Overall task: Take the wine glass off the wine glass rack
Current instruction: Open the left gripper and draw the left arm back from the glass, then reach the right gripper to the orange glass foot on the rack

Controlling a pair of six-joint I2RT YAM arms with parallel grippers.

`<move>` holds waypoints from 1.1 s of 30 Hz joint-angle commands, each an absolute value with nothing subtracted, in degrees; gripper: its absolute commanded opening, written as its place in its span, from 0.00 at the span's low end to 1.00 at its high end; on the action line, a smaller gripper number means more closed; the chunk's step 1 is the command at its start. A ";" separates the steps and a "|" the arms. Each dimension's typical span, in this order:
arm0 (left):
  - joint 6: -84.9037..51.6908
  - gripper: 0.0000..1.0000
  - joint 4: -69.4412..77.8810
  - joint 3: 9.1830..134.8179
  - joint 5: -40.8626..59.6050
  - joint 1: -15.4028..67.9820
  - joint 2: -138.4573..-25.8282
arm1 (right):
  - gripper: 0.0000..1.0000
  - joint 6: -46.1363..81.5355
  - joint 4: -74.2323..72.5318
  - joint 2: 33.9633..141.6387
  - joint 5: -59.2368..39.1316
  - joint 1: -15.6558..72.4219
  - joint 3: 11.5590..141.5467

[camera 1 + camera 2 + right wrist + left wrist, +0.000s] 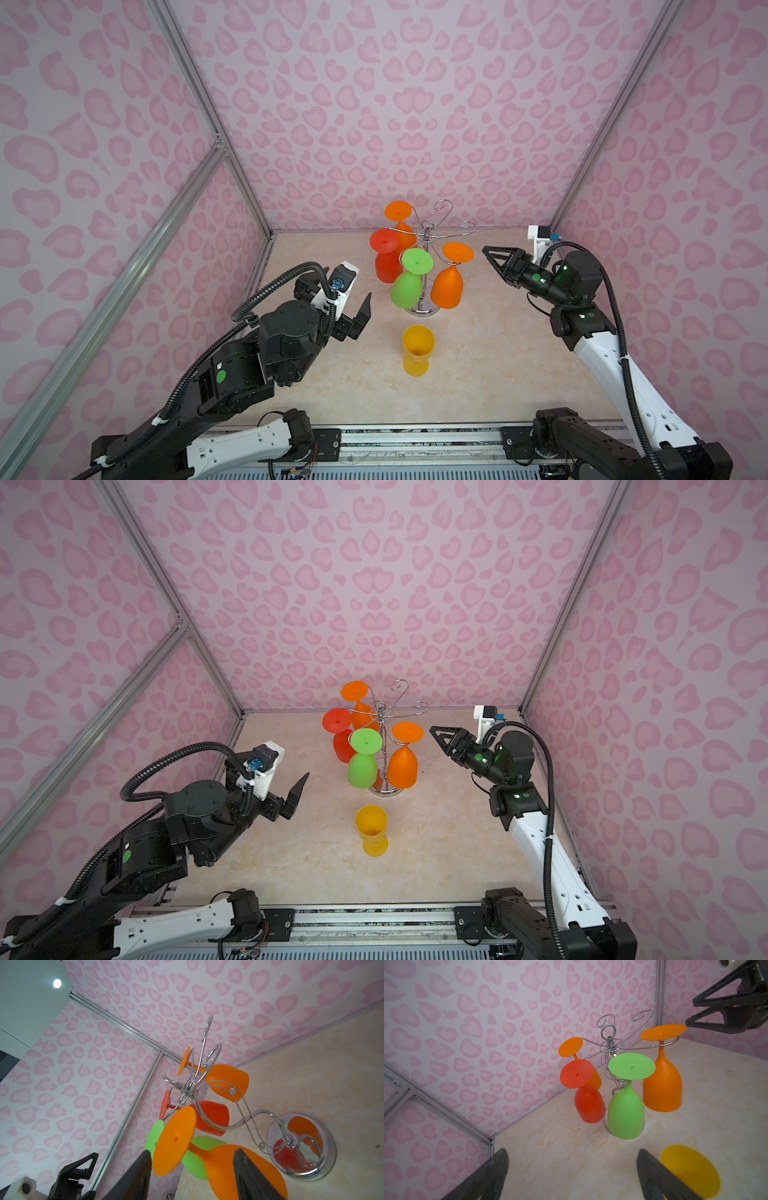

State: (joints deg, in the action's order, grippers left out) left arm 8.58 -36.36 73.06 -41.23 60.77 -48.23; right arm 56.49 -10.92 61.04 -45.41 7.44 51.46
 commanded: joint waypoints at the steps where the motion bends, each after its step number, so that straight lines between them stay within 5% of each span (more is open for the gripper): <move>1: 6.60 0.97 -29.38 71.41 -43.67 58.09 -49.18 | 0.63 58.67 -15.75 62.50 -43.91 9.25 51.86; 16: 0.88 0.97 -25.97 64.45 -33.26 46.24 -49.34 | 0.54 55.90 -11.74 66.07 -41.13 13.81 55.19; 33: 1.01 0.97 -25.76 63.63 -31.33 45.51 -48.20 | 0.22 55.90 -10.22 67.50 -40.68 14.60 56.43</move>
State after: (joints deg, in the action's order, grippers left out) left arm 1.52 -28.18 63.77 -31.59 45.65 -48.36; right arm 56.38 -10.28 67.61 -40.56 14.57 56.05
